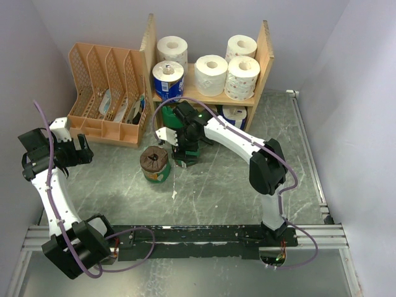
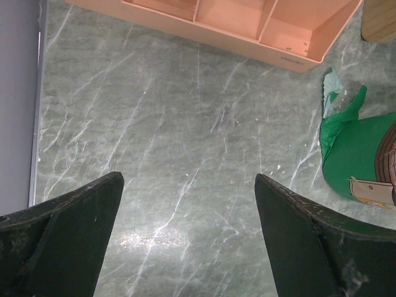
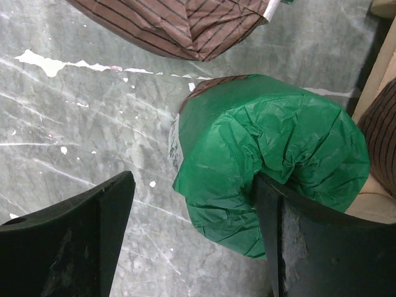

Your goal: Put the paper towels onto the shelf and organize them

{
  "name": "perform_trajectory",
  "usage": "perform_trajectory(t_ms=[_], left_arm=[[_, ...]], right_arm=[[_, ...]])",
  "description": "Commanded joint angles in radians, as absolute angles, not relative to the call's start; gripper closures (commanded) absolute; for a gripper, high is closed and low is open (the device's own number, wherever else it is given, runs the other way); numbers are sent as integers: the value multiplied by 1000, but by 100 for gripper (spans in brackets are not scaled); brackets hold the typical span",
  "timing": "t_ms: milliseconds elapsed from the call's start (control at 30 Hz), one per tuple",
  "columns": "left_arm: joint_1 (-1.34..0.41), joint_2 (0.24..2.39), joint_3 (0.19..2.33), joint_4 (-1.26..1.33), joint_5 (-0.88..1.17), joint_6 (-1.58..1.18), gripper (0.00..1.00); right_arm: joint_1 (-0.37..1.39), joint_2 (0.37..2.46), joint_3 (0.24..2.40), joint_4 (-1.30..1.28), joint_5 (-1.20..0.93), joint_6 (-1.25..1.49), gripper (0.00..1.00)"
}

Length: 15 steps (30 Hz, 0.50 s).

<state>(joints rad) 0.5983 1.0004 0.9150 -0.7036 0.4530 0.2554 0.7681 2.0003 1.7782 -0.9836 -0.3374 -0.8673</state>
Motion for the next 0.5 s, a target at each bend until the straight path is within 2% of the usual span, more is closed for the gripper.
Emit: perform_trajectory(t_ms=[0, 467], left_arm=[[602, 995, 907, -701, 458, 262, 0], [603, 998, 907, -701, 459, 262, 0]], right_arm=[[776, 2003, 1749, -908, -306, -842, 27], [806, 1980, 1709, -861, -230, -815, 86]])
